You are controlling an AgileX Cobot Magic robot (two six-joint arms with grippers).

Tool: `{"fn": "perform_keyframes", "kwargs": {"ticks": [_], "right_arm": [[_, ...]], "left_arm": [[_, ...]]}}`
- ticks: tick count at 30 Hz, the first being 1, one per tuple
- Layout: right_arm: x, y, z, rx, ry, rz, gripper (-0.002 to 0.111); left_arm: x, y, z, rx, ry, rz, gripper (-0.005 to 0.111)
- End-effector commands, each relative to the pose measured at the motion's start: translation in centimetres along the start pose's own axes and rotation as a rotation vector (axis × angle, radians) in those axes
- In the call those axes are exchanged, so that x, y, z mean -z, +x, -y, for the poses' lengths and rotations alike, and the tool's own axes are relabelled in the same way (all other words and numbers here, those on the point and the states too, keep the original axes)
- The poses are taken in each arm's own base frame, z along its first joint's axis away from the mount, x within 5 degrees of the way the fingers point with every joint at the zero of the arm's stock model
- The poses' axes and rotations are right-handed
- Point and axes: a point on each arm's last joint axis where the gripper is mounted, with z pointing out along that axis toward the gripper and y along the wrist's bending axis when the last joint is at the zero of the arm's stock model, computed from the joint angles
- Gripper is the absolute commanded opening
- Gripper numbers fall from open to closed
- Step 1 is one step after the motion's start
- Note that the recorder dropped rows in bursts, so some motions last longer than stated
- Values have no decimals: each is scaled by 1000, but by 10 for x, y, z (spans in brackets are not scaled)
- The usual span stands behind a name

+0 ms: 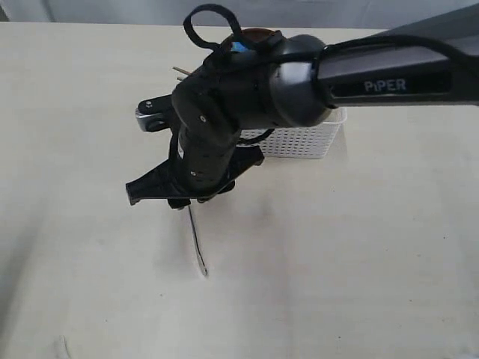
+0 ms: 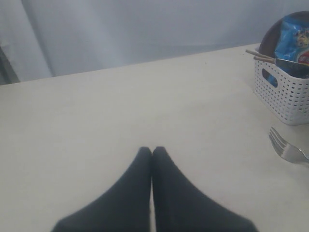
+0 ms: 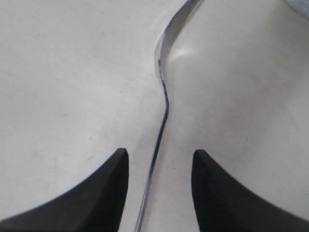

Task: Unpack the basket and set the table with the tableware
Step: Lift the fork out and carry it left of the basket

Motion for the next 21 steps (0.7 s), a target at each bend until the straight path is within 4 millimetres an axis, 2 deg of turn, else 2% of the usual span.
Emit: {"fn": "perform_keyframes", "kwargs": {"ticks": [1,11,19,21], "right_arm": [[3,-2,-2,24,9,-16,41],[1,0,-3,10,-9,-26,41],[-25,8,-4,22,15,-98,41],[-28,10,-5,50,25,-104,35]], "left_arm": [[0,0,0,3,-2,8,0],[0,0,0,3,-2,8,0],[0,0,0,3,-2,8,0],[0,0,0,3,-2,8,0]]}}
